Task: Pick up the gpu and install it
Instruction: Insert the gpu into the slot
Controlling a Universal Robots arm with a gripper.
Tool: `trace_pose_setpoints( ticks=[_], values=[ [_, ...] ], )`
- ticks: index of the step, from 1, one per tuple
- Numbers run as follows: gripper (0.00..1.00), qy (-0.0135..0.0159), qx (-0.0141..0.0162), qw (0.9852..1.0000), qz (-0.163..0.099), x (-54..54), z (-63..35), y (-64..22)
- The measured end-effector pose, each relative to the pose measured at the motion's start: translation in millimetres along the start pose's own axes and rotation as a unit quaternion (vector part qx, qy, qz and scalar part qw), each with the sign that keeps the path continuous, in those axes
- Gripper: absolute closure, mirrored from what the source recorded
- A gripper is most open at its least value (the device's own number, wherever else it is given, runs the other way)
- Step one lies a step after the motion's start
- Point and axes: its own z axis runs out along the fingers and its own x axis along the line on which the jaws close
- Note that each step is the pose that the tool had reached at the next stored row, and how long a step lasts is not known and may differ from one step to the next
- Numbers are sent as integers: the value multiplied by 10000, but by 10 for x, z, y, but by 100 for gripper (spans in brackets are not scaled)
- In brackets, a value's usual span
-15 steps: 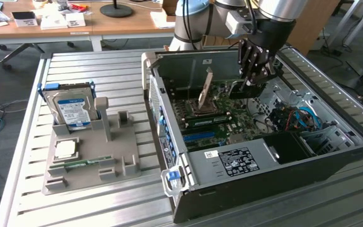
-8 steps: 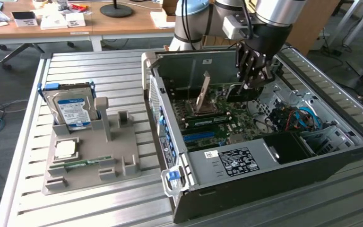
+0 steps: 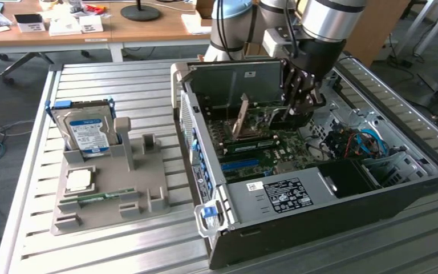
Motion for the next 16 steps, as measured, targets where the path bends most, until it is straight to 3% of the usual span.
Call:
trace_pose_setpoints(
  ticks=[6, 11, 16],
  values=[
    [73, -1, 13, 10000, -5, 20, 89, 55],
    [73, -2, 14, 10000, -6, 21, 108, 63],
    [73, -3, 44, 10000, -16, 26, 166, 97]
  ],
)
